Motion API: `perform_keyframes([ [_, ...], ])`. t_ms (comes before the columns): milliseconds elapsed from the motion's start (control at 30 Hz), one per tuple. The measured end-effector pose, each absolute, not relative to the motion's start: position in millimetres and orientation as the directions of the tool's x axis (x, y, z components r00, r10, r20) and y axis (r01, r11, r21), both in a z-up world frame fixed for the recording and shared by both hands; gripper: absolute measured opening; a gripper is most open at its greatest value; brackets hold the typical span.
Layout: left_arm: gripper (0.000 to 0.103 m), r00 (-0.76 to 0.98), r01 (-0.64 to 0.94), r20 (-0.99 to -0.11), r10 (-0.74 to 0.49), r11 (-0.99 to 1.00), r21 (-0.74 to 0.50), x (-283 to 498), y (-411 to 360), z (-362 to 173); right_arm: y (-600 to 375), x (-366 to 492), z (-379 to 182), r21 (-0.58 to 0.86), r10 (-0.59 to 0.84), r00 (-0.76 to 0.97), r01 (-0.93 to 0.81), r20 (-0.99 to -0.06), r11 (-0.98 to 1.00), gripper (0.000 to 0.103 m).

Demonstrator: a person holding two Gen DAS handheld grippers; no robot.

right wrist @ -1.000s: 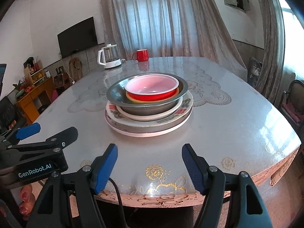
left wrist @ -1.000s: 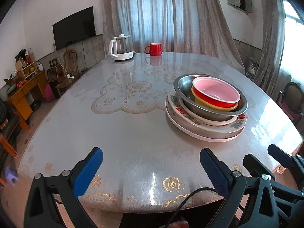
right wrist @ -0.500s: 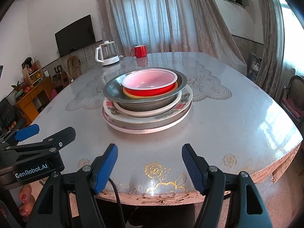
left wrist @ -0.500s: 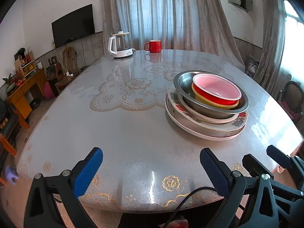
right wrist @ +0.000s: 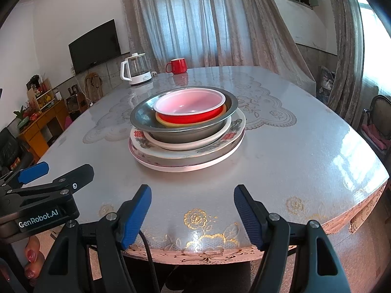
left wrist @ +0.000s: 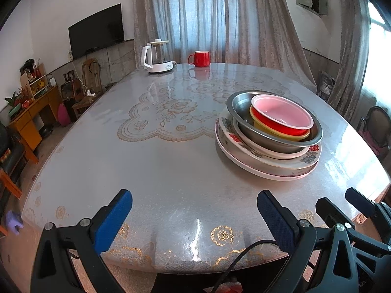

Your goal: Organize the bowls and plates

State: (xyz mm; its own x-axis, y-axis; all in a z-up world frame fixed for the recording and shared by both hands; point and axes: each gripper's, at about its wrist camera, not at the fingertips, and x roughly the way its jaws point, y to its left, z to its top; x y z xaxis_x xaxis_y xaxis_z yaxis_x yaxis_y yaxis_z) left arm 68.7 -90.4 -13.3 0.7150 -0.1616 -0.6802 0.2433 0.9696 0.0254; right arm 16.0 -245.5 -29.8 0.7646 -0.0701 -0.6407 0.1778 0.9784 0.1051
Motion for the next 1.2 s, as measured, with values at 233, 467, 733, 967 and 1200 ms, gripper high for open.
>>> perform_keyframes([
  [233, 0.103, 0.721, 0.247, -0.673, -0.163, 0.969, 0.030, 67, -92, -13, -247, 15, -30, 0.107, -0.074, 0.762, 0.185, -0.643, 0.977, 0.071],
  [467, 0.103, 0.720, 0.249, -0.674, -0.162, 0.968, 0.033, 68, -93, -13, -249, 14, -30, 0.111, -0.076, 0.759, 0.193, -0.647, 0.975, 0.071],
  [733, 0.103, 0.708, 0.258, -0.686, -0.170, 0.966, 0.027, 70, -94, -16, -250, 15, -32, 0.113, -0.080, 0.754, 0.201, -0.652, 0.973, 0.071],
  [967, 0.103, 0.695, 0.283, -0.691, -0.197, 0.959, 0.012, 70, -96, -17, -250, 16, -33, 0.115, -0.079, 0.751, 0.202, -0.655, 0.973, 0.071],
  [1200, 0.103, 0.713, 0.301, -0.665, -0.222, 0.954, 0.004, 67, -99, -12, -260, 19, -33, 0.130, -0.079, 0.751, 0.215, -0.656, 0.968, 0.071],
])
